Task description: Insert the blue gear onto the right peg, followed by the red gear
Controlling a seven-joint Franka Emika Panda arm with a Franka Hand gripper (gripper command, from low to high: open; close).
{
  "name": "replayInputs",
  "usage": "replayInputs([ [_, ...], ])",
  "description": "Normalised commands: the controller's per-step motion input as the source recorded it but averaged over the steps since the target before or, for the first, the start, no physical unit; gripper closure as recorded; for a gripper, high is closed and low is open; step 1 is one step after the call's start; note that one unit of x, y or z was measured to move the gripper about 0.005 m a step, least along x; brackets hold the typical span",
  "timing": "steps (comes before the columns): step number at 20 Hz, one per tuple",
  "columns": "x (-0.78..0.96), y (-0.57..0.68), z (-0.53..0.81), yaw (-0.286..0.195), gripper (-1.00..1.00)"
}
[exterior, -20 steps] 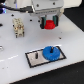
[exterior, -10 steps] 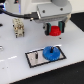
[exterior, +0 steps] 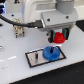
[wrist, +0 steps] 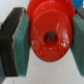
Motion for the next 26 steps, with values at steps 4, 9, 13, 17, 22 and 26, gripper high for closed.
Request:
replayInputs([
  [4, 0.54, -0.15, 0.01, 0.000, 1.00],
  [9, 0.29, -0.15, -0.04, 0.000, 1.00],
  [13, 0.07, -0.09, -0.01, 0.000, 1.00],
  [17, 0.01, -0.14, 0.38, 0.000, 1.00],
  [22, 0.03, -0.07, 0.13, 0.000, 1.00],
  [26, 0.13, -0.20, 0.04, 0.000, 1.00],
])
